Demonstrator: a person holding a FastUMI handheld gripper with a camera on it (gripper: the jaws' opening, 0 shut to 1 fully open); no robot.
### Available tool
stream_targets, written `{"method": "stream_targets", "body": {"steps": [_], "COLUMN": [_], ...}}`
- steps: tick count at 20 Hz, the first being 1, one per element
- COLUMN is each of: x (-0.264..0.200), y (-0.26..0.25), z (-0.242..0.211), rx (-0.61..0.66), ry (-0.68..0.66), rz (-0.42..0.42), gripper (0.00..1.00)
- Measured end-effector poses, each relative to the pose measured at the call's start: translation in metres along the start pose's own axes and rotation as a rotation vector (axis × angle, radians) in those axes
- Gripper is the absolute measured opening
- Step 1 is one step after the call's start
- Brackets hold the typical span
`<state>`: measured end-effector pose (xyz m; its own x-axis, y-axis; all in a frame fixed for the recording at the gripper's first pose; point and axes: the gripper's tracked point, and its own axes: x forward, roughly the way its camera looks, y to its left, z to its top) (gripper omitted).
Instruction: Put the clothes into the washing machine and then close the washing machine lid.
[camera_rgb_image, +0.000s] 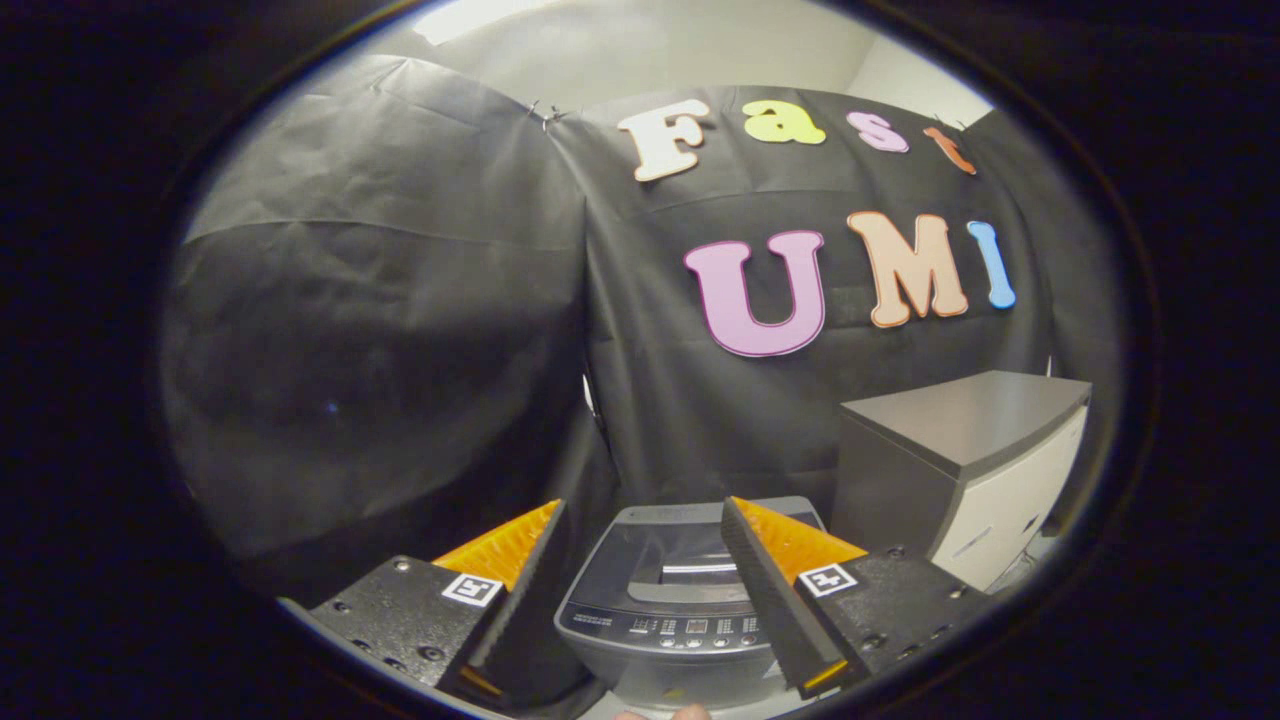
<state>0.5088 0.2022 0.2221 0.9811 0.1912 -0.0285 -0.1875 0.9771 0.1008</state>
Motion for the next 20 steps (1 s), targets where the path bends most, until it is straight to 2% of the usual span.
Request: {"method": "stream_targets", "body": {"steps": [12, 20], "x": [-0.054, -0.065], "y": [-0.021, -0.026], "z": [-0.006, -0.007], "rx": [-0.036, -0.069], "ry": [-0.017, -0.025], "rz": [-0.054, -0.069], "gripper": [0.92, 0.92]}}
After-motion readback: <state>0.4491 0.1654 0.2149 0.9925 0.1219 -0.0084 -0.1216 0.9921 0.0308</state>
